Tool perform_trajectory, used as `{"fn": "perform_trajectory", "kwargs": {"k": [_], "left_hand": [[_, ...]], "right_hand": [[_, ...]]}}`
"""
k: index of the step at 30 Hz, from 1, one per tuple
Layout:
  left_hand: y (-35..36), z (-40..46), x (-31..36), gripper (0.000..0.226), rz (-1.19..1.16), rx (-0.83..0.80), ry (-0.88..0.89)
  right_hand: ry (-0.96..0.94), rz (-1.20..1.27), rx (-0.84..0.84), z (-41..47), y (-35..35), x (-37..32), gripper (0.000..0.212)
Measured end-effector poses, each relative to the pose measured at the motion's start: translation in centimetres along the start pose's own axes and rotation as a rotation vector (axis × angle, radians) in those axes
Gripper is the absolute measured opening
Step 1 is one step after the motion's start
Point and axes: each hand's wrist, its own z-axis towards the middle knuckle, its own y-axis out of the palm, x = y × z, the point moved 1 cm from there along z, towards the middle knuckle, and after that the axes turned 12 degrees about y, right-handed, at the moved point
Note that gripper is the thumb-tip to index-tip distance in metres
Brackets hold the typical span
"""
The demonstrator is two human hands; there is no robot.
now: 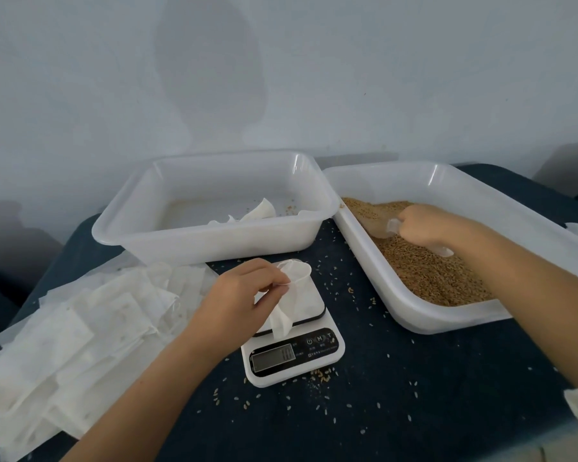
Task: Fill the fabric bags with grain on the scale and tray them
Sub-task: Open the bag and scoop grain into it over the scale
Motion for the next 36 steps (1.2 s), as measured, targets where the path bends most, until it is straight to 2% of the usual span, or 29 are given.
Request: {"fn": "perform_trajectory", "kwargs": {"k": [13, 20, 27, 31, 36], "left_hand": [[-0.1, 0.2, 0.0, 0.008, 0.037, -0.008, 0.005], [-1.0, 0.7, -0.4, 0.006, 0.037, 0.016, -0.015], [-3.7, 1.2, -1.7, 0.007, 0.112, -0.063, -0.01], [-5.9, 1.7, -2.5, 0.007, 0.178, -0.134, 0.01], [-7.5, 2.0, -3.2, 0.007, 0.256, -0.26, 0.03]], "right_hand": [[-0.062, 0.046, 0.087, -0.1, 1.3, 1.1, 0.035], [-0.15, 0.143, 0.124, -0.9, 1.5, 1.8, 0.048], [-0.307, 0.22, 0.223, -3.0, -2.2, 1.6, 0.037], [-0.472, 0.222, 0.098, -5.6, -4.6, 1.4, 0.045], [-0.618, 0.23, -0.084, -7.7, -3.8, 0.1, 0.051]]}}
